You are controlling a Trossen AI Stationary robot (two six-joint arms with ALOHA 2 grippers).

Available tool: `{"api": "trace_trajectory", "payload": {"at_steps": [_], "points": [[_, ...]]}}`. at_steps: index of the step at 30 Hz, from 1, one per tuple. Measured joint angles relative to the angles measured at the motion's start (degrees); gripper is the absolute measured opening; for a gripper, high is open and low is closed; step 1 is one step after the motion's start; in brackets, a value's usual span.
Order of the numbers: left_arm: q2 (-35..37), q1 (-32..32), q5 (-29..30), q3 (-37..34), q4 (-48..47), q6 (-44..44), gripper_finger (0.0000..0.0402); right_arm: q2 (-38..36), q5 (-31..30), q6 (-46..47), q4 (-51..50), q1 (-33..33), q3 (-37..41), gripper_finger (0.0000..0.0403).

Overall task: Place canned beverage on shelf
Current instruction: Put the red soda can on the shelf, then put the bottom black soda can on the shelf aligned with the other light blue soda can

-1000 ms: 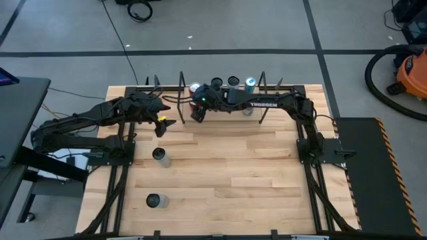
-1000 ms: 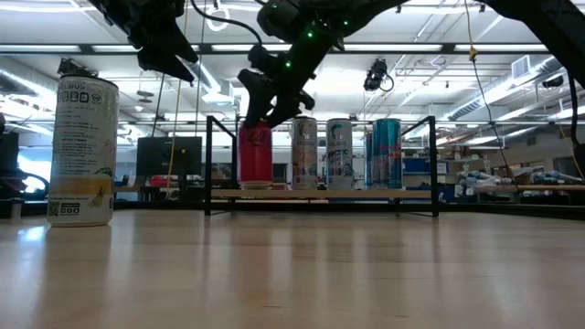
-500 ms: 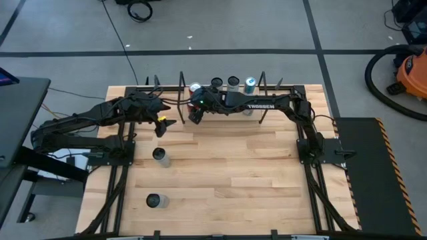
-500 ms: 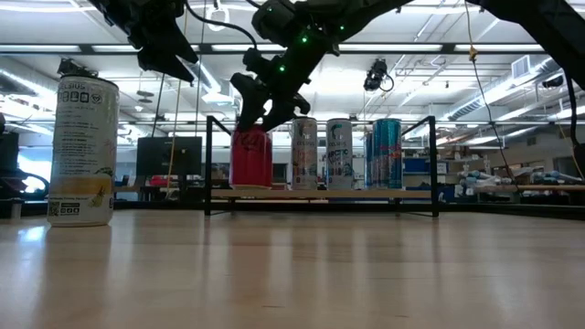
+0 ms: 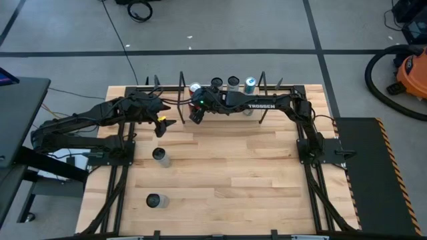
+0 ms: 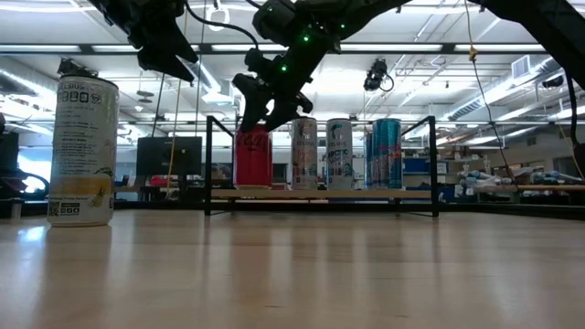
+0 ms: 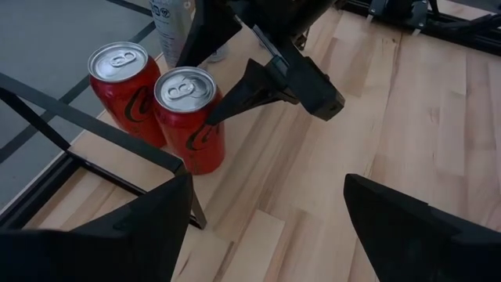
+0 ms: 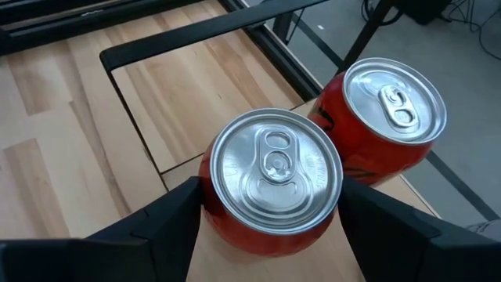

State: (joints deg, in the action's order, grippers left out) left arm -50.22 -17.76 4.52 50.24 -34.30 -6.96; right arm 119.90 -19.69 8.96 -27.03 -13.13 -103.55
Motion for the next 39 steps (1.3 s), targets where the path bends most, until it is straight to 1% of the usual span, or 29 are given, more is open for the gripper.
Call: {"api": "trace_trajectory", "payload": {"at_steps": [4,9,15,28,39], "points": [[0.0,0.0,0.0,0.0,0.0,0.1,0.0332,0.0,0.3,-0.1,0.0,0.0,0.0,0.029],[0.0,0.0,0.0,0.0,0.0,0.1,0.0332,0.0,3.0,-0.4,0.1,-0.1,0.0,0.0297],[0.0,0.0,0.0,0.0,0.0,0.1,0.0332,0.0,3.2,-1.4,0.2,-0.1,0.0,0.0307],[0.0,0.0,0.0,0.0,-0.1,0.1,0.0332,0.2,3.0,-2.6,-0.6,0.0,0.3,0.0354],[0.0,0.0,0.0,0.0,-0.3,0.1,0.0332,-2.6,3.3,-3.2,-0.4,-0.6,0.3,0.0358]]}}
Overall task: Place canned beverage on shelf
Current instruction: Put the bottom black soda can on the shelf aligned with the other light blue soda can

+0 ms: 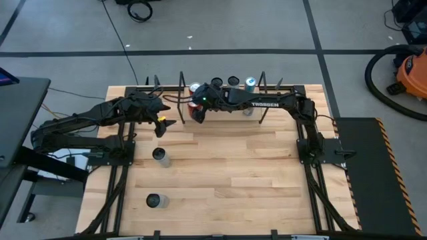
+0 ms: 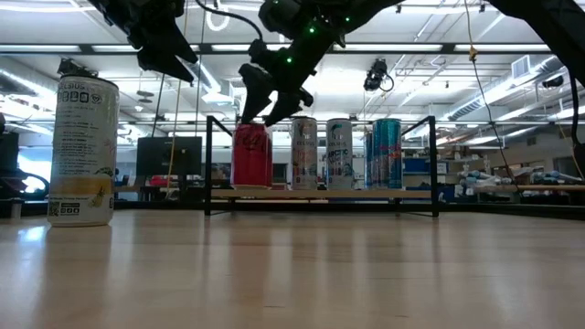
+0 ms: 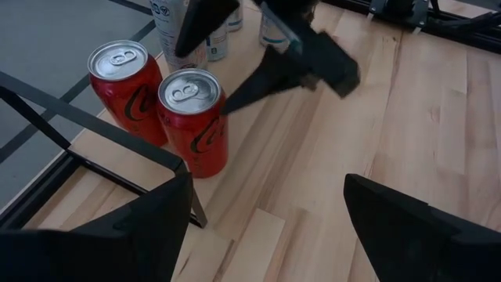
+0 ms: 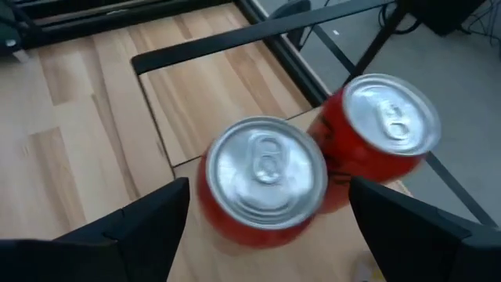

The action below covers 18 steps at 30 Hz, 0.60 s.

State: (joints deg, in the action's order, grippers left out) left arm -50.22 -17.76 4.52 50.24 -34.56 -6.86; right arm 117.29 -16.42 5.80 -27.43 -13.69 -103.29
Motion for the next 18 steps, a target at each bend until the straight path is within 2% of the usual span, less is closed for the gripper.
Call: {"api": "trace_trajectory", "payload": {"at_steps": [4,11,14,18], "points": [[0.0,0.0,0.0,0.0,-0.1,0.0,0.0332,-2.0,1.3,-0.8,-0.3,-0.1,-0.1,0.0358],[0.0,0.0,0.0,0.0,0.0,0.0,0.0332,-9.4,7.3,-8.1,-4.6,0.2,-0.1,0.0358],[0.0,0.0,0.0,0.0,0.0,0.4,0.0332,-13.0,7.5,-9.3,-6.3,0.2,-0.1,0.0358],[0.0,0.0,-1.8,0.0,0.0,5.2,0.0332,-17.5,7.1,-11.2,-8.8,0.1,-0.1,0.0358]]}}
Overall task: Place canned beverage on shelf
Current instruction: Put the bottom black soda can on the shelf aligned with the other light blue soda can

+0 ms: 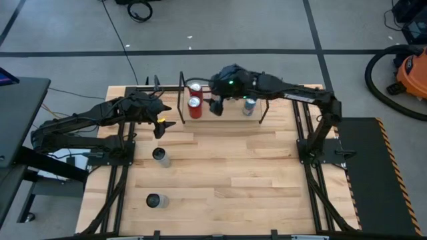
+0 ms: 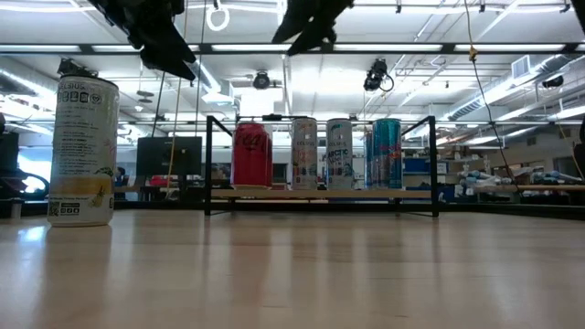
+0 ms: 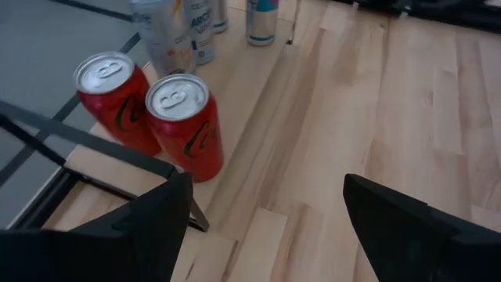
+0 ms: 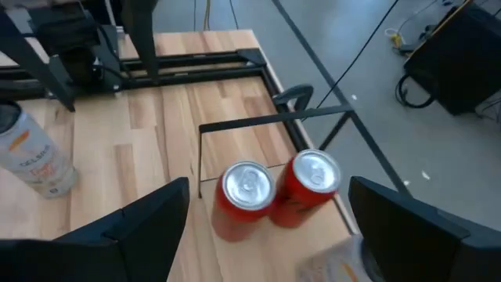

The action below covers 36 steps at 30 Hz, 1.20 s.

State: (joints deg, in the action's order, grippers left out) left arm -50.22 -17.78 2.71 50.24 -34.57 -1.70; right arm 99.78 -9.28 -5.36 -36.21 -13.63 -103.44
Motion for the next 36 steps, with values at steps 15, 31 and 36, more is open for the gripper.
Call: {"api": "trace_trajectory", "payload": {"at_steps": [15,31,36], "points": [[0.1,0.0,-0.9,5.4,-8.4,-9.3,0.0332,-4.8,-0.2,-5.2,-5.8,-1.8,0.0,0.0358],[0.4,5.9,-5.9,17.6,-21.2,-26.1,0.0332,-4.8,-0.1,-5.3,-10.4,-1.8,0.0,0.0358],[2.3,11.1,-0.9,19.1,-26.9,-32.0,0.0332,-4.8,-2.0,-5.0,-11.2,-1.8,0.0,0.0358]]}}
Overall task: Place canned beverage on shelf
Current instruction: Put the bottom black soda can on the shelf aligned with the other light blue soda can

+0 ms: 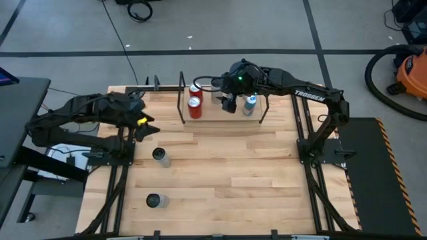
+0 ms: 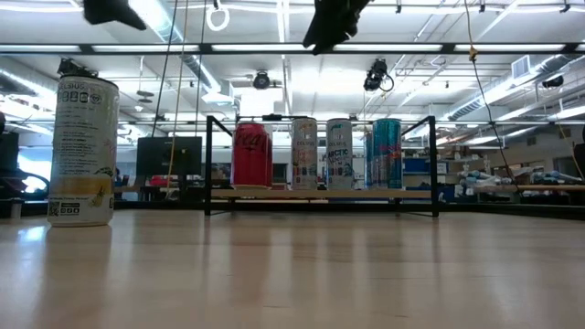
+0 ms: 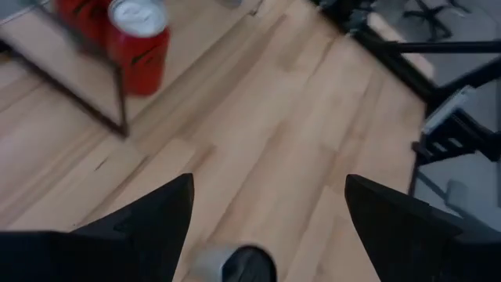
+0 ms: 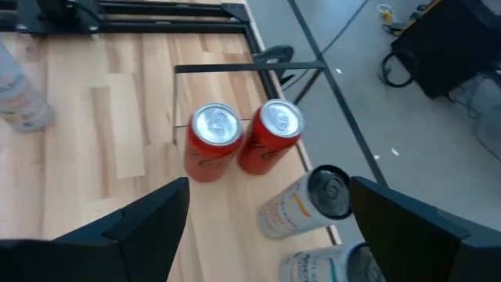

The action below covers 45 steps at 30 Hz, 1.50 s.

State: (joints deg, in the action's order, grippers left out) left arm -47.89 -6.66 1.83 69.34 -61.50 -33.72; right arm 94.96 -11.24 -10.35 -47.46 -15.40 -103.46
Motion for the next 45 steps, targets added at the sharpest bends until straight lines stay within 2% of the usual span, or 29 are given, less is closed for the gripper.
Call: {"api": "trace_trajectory", "payload": {"at_steps": [3,6,14,22,27,38,45], "points": [[1.2,4.2,5.8,0.0,-5.3,-5.1,0.0332,0.0,-1.6,0.0,0.1,0.0,0.0,0.0358],[2.1,8.9,11.6,-1.0,-6.4,-9.0,0.0332,-0.1,-1.6,-0.2,0.1,0.0,0.0,0.0358],[2.2,20.3,18.1,-4.9,-6.0,-16.2,0.0332,-0.1,-1.2,-0.3,-0.4,0.0,0.0,0.0358],[2.2,28.8,20.0,-9.8,-6.2,-22.9,0.0332,-0.1,-1.1,-0.1,-4.2,0.0,0.0,0.0358],[2.3,32.8,22.0,-9.9,-6.5,-26.5,0.0332,-0.1,-0.5,0.2,-4.5,0.0,0.0,0.0358],[2.2,43.8,22.5,-9.9,-7.4,-37.3,0.0332,-0.1,2.4,0.3,-4.9,0.0,0.0,0.0358],[-0.5,49.8,28.9,-9.9,-10.7,-43.0,0.0332,-0.1,2.5,0.3,-4.9,0.0,0.0,0.0358]]}}
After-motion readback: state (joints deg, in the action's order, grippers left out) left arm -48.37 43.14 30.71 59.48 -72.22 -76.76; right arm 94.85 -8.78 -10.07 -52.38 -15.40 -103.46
